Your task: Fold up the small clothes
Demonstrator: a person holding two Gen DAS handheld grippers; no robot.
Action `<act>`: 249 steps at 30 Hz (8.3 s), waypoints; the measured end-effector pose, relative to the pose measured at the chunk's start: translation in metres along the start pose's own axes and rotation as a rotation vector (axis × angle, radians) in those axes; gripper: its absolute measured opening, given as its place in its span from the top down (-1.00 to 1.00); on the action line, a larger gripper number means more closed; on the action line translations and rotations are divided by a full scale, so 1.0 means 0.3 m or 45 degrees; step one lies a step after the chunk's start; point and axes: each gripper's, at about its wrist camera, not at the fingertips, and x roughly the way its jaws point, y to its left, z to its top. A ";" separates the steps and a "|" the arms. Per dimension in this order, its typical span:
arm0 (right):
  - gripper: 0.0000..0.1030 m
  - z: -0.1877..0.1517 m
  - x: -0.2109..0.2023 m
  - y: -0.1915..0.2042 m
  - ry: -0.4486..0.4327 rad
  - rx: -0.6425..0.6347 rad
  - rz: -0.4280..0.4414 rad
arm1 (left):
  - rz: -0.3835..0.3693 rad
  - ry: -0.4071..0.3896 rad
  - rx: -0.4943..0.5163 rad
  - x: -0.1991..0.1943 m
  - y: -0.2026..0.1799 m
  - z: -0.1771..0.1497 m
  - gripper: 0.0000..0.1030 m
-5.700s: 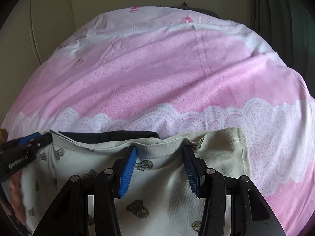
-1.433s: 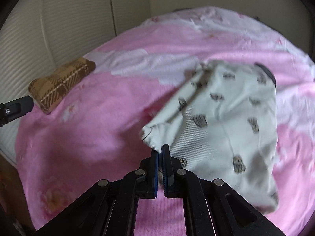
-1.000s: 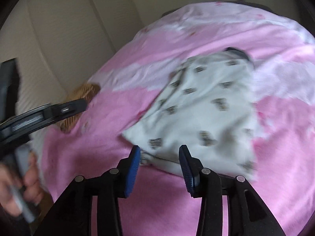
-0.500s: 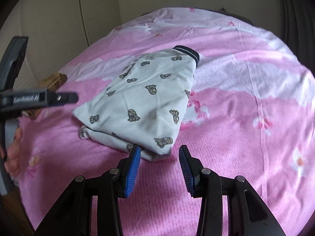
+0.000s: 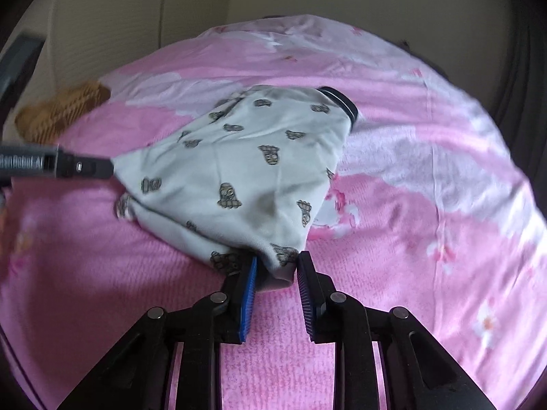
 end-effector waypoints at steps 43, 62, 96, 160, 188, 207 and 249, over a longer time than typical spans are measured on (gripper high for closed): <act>0.81 -0.138 -0.035 -0.189 -0.029 0.417 0.142 | -0.068 -0.048 0.050 -0.025 -0.129 -0.064 0.52; 0.27 0.087 -0.024 -0.345 -0.252 0.644 0.131 | -0.154 0.071 0.288 0.335 -0.311 0.431 0.50; 0.27 0.106 0.073 -0.334 -0.149 0.571 0.175 | -0.056 -0.001 0.239 0.214 -0.179 0.311 0.21; -0.17 0.325 0.592 -0.582 0.224 0.704 0.935 | -0.134 -0.267 -0.954 0.145 -0.208 -0.177 -0.38; 0.77 0.501 0.220 -0.442 0.063 0.634 0.999 | -0.152 -0.395 -0.771 -0.203 -0.105 -0.132 0.74; 0.77 1.040 0.187 0.606 0.035 0.417 1.253 | 0.081 -0.614 -0.825 -0.757 0.920 0.078 0.74; -0.35 0.986 0.430 1.162 -0.172 -0.366 0.826 | 0.264 -0.467 -0.339 -0.444 1.273 0.172 -0.10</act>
